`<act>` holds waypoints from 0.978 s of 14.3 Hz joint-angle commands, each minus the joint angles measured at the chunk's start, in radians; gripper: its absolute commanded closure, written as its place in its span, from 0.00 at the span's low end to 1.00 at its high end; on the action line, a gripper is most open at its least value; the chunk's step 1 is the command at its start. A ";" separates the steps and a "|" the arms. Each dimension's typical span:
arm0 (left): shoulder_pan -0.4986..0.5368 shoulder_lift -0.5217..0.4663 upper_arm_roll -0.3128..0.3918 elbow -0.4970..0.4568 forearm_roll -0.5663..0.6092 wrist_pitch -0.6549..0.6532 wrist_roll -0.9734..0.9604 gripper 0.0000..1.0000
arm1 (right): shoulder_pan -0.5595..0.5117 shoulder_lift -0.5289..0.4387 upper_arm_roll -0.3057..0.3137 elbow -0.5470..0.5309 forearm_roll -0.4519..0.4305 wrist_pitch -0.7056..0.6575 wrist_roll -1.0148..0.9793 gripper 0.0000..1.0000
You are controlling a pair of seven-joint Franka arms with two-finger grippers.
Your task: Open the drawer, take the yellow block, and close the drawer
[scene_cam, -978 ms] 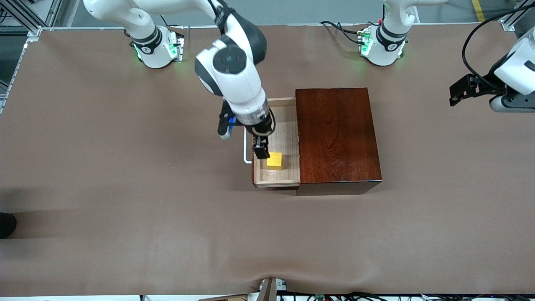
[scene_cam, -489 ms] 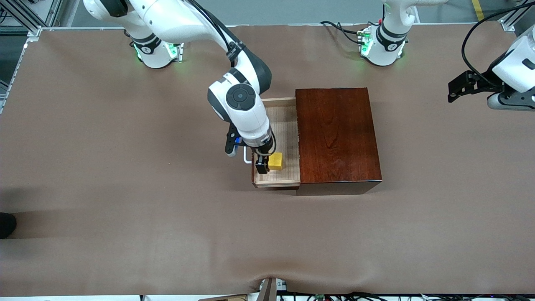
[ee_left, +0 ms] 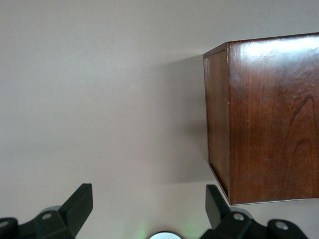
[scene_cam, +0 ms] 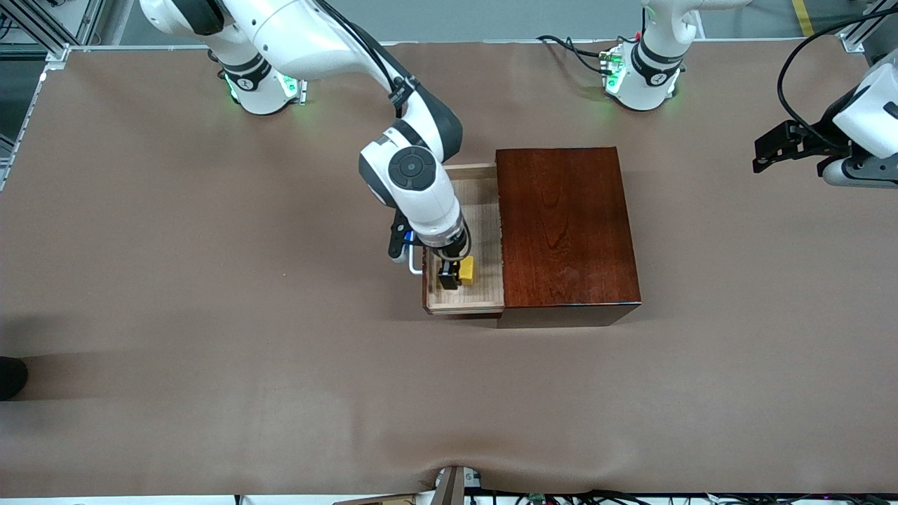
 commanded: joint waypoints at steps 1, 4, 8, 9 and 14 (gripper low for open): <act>0.015 -0.007 -0.007 -0.008 -0.024 0.001 0.008 0.00 | 0.009 0.006 -0.003 0.029 0.011 -0.005 0.010 0.77; 0.015 -0.004 -0.007 -0.008 -0.025 0.001 0.003 0.00 | 0.009 -0.025 0.004 0.034 0.011 -0.064 0.012 0.80; 0.012 0.019 -0.007 -0.005 -0.092 0.010 -0.148 0.00 | -0.007 -0.103 0.004 0.165 0.067 -0.337 -0.007 0.80; 0.006 0.032 -0.013 -0.005 -0.111 0.016 -0.235 0.00 | -0.021 -0.121 0.004 0.178 0.086 -0.383 -0.024 0.80; -0.117 0.187 -0.100 0.078 -0.119 0.062 -0.737 0.00 | -0.130 -0.284 -0.005 0.158 0.097 -0.665 -0.472 0.83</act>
